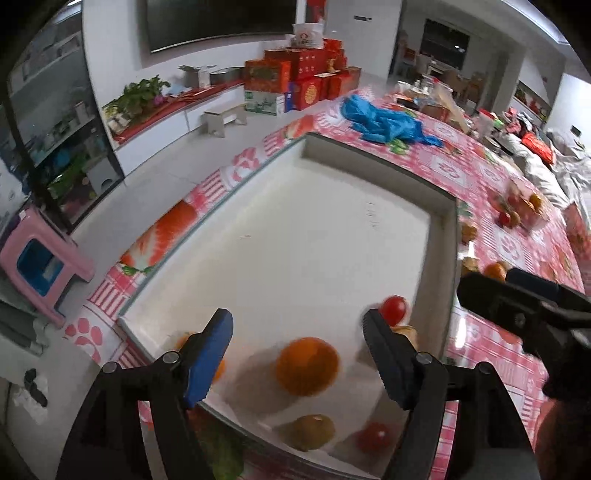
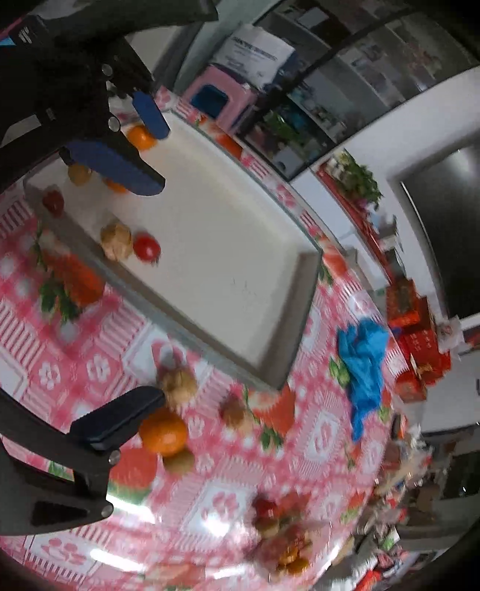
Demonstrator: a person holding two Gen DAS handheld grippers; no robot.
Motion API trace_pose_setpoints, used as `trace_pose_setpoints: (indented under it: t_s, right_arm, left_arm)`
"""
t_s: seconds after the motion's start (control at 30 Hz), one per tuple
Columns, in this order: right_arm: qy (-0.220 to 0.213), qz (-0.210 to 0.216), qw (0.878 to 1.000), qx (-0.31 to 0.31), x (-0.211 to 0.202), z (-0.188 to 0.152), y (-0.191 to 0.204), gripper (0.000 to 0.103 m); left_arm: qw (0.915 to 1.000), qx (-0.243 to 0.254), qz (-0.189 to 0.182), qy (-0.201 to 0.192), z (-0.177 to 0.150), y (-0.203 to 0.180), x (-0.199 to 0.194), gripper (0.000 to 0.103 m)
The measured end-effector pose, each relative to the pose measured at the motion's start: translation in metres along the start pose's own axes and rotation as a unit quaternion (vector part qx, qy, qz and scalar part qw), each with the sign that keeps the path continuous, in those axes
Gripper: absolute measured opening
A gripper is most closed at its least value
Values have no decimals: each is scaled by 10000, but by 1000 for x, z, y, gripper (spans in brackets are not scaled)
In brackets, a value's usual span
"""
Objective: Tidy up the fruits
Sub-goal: 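Open the left tool to drop the mandarin into the tray while the right tool drops the tomato, then move the right tool to a mandarin on the tablecloth and grasp it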
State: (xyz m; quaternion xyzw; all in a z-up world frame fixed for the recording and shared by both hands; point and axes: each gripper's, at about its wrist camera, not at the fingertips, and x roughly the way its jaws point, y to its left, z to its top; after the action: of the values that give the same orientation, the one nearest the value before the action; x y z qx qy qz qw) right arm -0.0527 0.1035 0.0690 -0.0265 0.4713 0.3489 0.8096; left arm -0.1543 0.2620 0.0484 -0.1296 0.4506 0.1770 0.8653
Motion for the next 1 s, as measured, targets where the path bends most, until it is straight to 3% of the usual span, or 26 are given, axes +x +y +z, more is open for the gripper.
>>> trace_pose_setpoints:
  t_s: [0.17,0.57,1.0]
  right_arm:
    - [270,-44,9992,289,-4,-6,-35,103]
    - [544,-891,9914,791,-8,-46,-108,103]
    - [648,-1584,9849,245,0,-55,-112,103]
  left_arm:
    - [9997,210,-112,14,-3,-17,-6,74]
    - [9966,759,-283,122,-22,-57,-10,74]
    - [9938,999,-452,188,-32,-81,-15,74]
